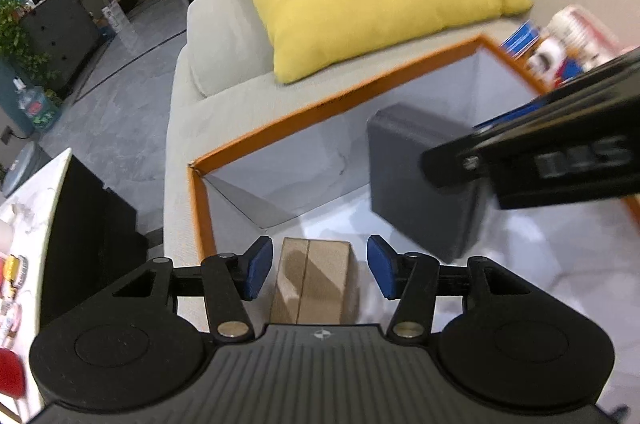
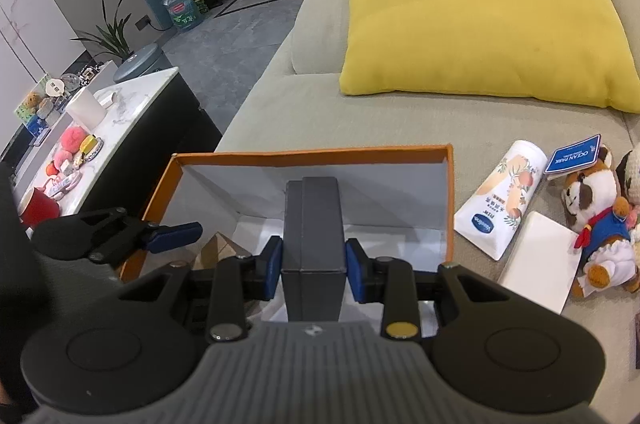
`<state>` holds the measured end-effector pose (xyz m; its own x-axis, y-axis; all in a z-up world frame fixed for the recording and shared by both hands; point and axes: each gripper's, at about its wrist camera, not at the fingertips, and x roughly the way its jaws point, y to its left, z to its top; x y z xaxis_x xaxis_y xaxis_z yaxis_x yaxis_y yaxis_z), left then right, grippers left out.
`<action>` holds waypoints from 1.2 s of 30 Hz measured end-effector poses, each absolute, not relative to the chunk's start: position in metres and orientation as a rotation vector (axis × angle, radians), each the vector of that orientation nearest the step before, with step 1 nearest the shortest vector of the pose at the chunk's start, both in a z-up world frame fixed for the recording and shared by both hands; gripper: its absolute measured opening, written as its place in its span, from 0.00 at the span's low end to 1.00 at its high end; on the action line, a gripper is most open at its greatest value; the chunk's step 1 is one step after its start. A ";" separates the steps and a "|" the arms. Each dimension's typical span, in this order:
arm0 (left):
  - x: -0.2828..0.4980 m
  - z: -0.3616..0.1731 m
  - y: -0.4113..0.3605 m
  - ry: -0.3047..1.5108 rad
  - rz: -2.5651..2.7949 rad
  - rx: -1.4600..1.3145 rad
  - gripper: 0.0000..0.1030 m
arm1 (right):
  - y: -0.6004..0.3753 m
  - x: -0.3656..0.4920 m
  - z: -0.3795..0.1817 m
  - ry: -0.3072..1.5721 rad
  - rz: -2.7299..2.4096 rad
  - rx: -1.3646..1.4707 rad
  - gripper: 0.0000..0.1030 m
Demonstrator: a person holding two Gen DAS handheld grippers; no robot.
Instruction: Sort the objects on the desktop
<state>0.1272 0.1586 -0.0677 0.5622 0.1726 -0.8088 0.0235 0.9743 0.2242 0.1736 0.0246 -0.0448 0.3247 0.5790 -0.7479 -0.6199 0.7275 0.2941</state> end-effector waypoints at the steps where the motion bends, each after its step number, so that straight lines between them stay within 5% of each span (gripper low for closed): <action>1: 0.121 -0.063 0.159 0.969 0.073 0.221 0.60 | 0.025 0.172 -0.044 0.958 0.788 -0.050 0.34; 3: 0.110 -0.058 0.157 0.973 0.061 0.252 0.59 | 0.025 0.169 -0.044 0.957 0.792 -0.049 0.34; 6: 0.099 -0.057 0.158 0.998 0.039 0.274 0.35 | 0.025 0.164 -0.042 0.955 0.799 -0.050 0.34; 12: 0.083 -0.062 0.147 1.030 -0.017 0.238 0.20 | 0.025 0.158 -0.045 0.967 0.817 -0.066 0.34; 36: 0.138 -0.101 0.159 1.054 0.094 0.069 0.14 | 0.041 0.167 -0.060 0.988 0.840 -0.091 0.34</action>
<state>0.1375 0.1588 -0.1007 0.4904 0.1104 -0.8645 -0.0442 0.9938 0.1018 0.1667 0.0407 -0.0602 0.2714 0.5835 -0.7654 -0.6616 0.6907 0.2919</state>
